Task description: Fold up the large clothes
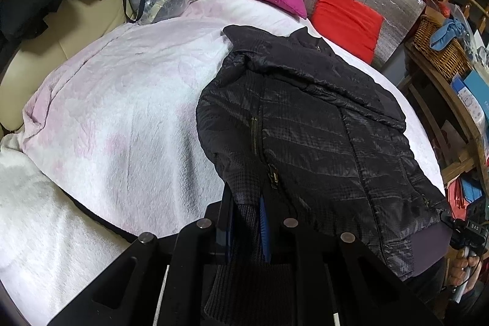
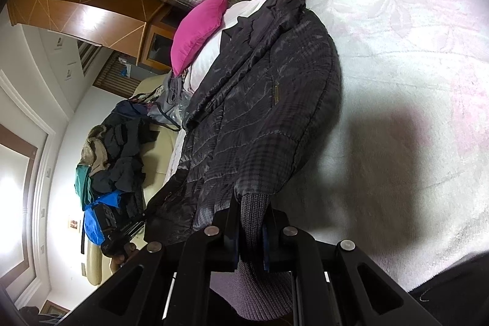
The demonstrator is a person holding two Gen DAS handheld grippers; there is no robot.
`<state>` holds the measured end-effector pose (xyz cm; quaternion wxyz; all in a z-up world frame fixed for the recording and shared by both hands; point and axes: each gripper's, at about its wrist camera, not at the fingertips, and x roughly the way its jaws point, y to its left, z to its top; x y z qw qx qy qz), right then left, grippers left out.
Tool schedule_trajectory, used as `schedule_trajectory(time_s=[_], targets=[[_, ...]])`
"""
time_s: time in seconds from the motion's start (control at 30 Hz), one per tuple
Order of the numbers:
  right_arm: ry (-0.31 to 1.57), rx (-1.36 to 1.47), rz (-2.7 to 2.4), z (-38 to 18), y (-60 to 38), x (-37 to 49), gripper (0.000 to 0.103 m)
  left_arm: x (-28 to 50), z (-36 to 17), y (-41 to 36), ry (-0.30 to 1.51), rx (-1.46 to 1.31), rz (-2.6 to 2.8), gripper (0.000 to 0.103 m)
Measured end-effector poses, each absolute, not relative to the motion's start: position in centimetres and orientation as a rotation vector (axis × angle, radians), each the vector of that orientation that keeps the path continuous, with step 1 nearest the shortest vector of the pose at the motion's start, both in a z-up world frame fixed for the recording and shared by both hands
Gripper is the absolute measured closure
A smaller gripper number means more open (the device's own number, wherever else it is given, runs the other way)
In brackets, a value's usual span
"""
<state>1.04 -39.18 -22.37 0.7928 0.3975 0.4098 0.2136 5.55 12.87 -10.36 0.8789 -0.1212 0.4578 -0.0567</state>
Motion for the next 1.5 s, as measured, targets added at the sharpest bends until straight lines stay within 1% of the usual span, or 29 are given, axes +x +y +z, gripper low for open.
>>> schedule_trajectory(time_s=[0.9, 1.17, 1.4, 1.5], targets=[[0.854, 0.848, 0.475, -20.6, -38.7, 2.2, 0.092, 6.1, -9.5, 13.6, 0.929, -0.289, -0.155, 0.088], [0.864, 0.879, 0.482, -21.9, -39.0, 2.3, 0.092, 6.1, -10.0, 13.3, 0.945, -0.281, -0.133, 0.088], [0.835, 0.861, 0.499, -20.6, -38.6, 2.7, 0.092, 6.1, -9.8, 13.3, 0.938, -0.279, -0.133, 0.088], [0.871, 0.877, 0.493, -21.5, -38.7, 3.1, 0.092, 6.2, -10.2, 13.7, 0.944, -0.3, -0.13, 0.088]])
